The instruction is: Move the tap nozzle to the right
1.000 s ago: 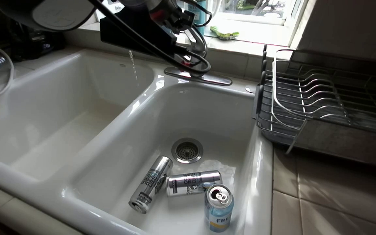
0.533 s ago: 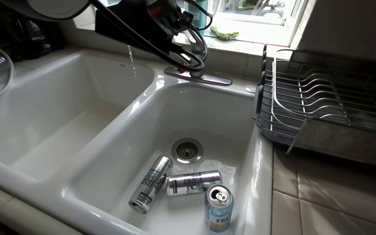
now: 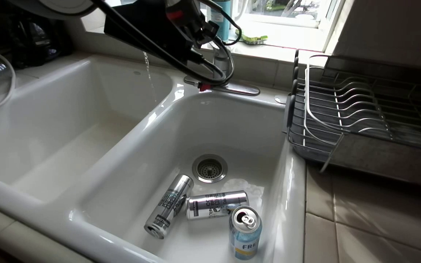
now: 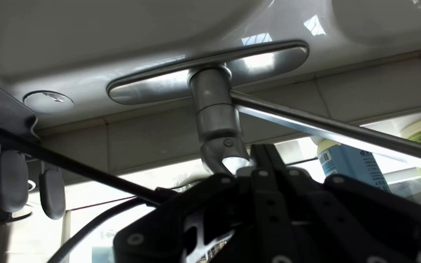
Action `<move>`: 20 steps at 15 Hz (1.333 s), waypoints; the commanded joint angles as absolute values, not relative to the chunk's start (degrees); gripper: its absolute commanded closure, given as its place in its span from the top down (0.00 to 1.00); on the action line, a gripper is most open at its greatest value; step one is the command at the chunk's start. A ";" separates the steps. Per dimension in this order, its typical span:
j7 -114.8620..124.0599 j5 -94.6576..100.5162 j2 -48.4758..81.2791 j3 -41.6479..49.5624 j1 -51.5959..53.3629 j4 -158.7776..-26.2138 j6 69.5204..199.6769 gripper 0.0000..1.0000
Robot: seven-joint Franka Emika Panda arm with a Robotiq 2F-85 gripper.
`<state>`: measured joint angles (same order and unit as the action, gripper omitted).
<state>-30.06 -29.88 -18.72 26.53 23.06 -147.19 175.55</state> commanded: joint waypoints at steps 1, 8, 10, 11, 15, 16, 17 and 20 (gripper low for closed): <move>-25.28 -26.06 -18.95 21.20 16.88 -147.28 172.77 0.00; -19.37 -19.74 -23.22 14.13 10.08 -148.26 162.26 0.00; -20.44 -20.25 -25.34 14.00 11.18 -148.29 158.22 0.00; -20.42 -20.06 -26.34 13.60 11.41 -148.35 156.42 0.00; -21.01 -20.24 -29.91 11.38 12.10 -148.64 150.59 0.00; -20.79 -19.98 -30.72 10.52 12.08 -148.81 149.45 0.00; -21.18 -20.15 -31.57 10.04 12.51 -148.96 148.38 0.00; -21.02 -19.79 -33.73 7.99 12.84 -149.33 145.74 0.26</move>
<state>-21.44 -21.19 -30.14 9.44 12.57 -147.53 148.31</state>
